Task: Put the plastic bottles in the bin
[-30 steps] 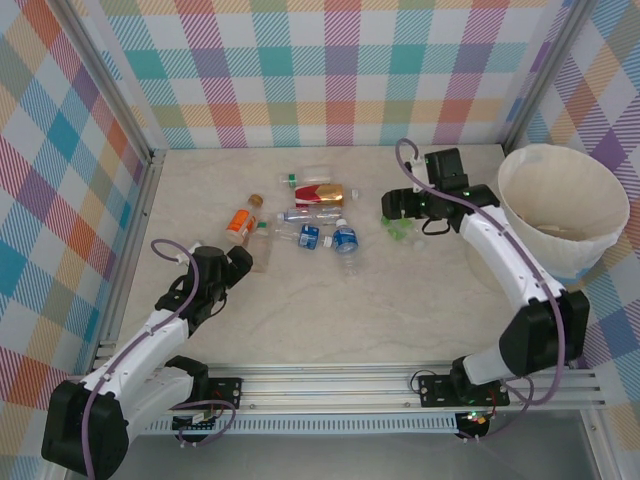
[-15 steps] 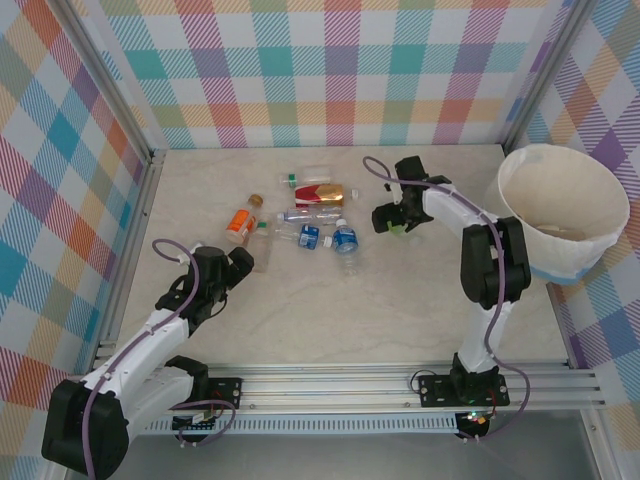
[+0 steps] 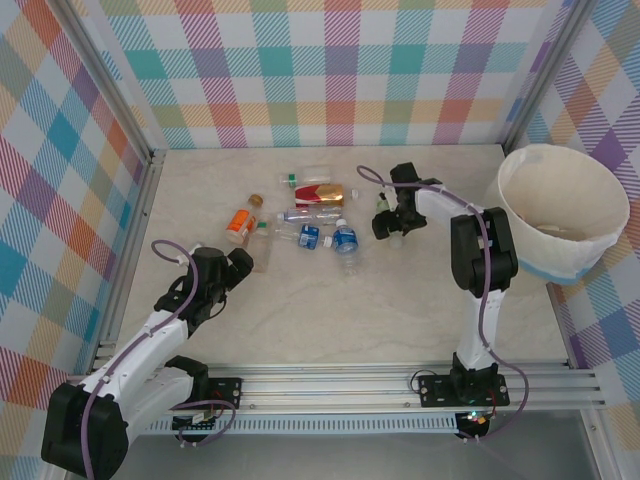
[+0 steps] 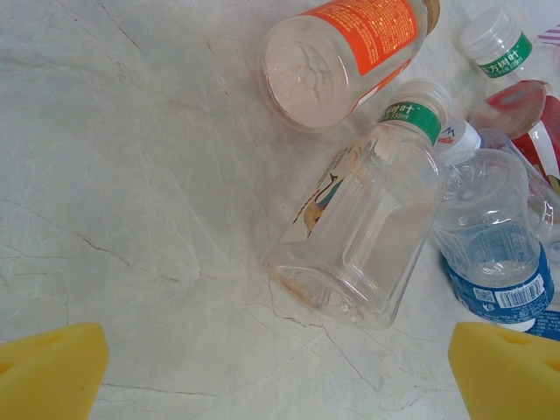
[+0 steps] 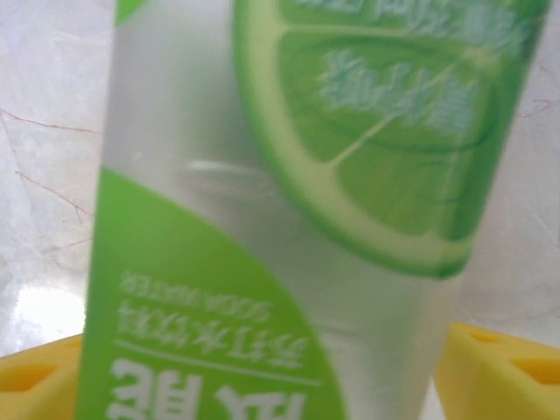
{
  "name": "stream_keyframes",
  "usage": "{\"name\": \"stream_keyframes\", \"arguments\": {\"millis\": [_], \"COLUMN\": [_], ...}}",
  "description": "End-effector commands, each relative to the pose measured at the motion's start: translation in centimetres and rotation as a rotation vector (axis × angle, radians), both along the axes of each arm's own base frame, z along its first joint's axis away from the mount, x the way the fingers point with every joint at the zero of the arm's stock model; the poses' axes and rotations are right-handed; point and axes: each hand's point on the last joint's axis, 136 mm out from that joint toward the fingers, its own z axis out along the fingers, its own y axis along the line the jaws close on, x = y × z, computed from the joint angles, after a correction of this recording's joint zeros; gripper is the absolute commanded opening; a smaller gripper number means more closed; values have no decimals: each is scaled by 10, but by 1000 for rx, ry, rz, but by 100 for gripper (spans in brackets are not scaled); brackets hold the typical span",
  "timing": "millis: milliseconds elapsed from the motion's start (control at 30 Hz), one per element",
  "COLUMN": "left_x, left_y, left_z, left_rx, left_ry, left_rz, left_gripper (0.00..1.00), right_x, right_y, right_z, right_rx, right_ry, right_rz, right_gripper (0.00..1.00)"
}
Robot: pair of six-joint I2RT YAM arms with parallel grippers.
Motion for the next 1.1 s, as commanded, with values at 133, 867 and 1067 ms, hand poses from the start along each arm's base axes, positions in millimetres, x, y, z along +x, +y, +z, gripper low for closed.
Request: {"name": "stream_keyframes", "arguments": {"millis": [133, 867, 1067], "left_x": [3, 8, 10], "left_y": [-2, -10, -11], "left_z": [9, 4, 2], "left_rx": [-26, -46, -47], "left_ry": [-17, -9, -8], "left_rz": [-3, -33, -32], "left_gripper": [100, 100, 100], "right_x": [-5, -47, -61], "right_y": [4, 6, -3], "right_z": [17, 179, 254], "right_rx": [41, 257, 306], "right_ry": [-73, -497, -676], "right_rz": [7, -14, -44], "right_gripper": [64, 43, 41]}}
